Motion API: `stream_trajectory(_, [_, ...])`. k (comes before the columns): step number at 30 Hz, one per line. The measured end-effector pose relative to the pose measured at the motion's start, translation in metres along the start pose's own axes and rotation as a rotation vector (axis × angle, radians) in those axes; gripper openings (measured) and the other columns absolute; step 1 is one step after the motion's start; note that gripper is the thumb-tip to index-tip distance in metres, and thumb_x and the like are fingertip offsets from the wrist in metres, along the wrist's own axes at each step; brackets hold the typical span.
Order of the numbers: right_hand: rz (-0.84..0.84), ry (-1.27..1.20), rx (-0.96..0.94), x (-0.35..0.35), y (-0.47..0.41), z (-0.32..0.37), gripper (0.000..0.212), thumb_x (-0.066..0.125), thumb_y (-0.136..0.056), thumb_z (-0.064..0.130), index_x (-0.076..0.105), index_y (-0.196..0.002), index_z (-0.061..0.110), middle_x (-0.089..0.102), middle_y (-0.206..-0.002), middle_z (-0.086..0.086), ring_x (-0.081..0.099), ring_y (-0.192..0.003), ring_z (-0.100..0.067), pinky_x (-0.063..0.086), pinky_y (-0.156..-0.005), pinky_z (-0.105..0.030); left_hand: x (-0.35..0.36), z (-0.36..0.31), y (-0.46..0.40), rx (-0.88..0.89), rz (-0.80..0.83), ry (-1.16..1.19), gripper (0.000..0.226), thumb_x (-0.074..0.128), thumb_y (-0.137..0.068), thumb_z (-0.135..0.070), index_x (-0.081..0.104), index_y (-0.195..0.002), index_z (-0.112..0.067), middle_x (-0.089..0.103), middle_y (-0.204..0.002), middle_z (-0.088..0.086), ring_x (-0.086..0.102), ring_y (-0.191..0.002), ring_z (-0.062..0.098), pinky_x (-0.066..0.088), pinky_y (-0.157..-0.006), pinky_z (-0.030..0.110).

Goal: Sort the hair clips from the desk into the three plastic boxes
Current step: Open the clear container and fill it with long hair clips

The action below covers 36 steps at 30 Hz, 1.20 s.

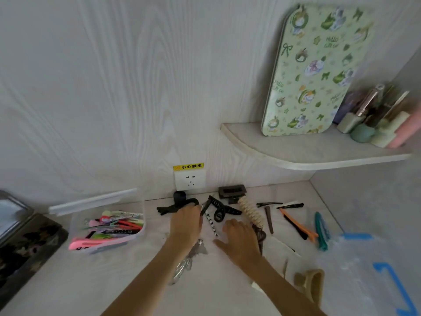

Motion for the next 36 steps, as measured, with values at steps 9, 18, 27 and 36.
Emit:
stream_trajectory(9, [-0.133,-0.224,-0.022,-0.011,-0.025,0.000,0.024,0.047,-0.092,0.020,0.069,-0.091,0.010,0.070,-0.099,-0.006,0.064,-0.090,-0.019,0.037,-0.065,-0.023,0.025,0.024,0.006,-0.115,-0.053,-0.016,0.021,0.046,-0.093,-0.016,0.062,-0.105,-0.024,0.065,-0.103,-0.002,0.063,-0.094,0.021,0.045,-0.068,0.032])
stream_trajectory(18, [0.018,-0.178,-0.126,-0.010,-0.026,0.000,0.025,0.042,-0.094,0.011,0.067,-0.098,0.008,0.067,-0.107,-0.008,0.062,-0.098,-0.022,0.040,-0.072,-0.024,0.017,0.042,0.020,-0.101,-0.001,0.019,0.031,0.043,-0.087,-0.002,0.057,-0.109,-0.018,0.065,-0.107,0.002,0.060,-0.101,0.023,0.045,-0.080,0.032])
stream_trajectory(27, [-0.101,-0.508,-0.171,-0.066,-0.017,0.031,0.015,0.052,-0.092,0.017,0.066,-0.091,0.013,0.055,-0.084,0.005,0.051,-0.077,-0.013,0.040,-0.069,-0.023,-0.042,0.093,0.070,-0.243,-0.219,0.194,0.028,0.047,-0.093,-0.012,0.066,-0.109,-0.025,0.068,-0.103,-0.003,0.057,-0.100,0.015,0.050,-0.076,0.029])
stream_trajectory(36, [-0.200,-0.399,-0.518,-0.063,-0.033,0.214,0.018,0.051,-0.088,0.012,0.067,-0.095,0.013,0.065,-0.096,-0.008,0.059,-0.093,-0.029,0.045,-0.079,-0.037,-0.085,0.210,0.133,-0.512,-0.409,0.131,0.023,0.062,-0.086,-0.009,0.071,-0.103,-0.021,0.071,-0.095,0.007,0.058,-0.098,0.029,0.051,-0.074,0.040])
Point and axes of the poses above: each hand's wrist, its own y-axis away from the middle knuckle, its own x-axis out of the palm, z = x × y, the point moved 8 cm from there along -y, towards the middle knuckle
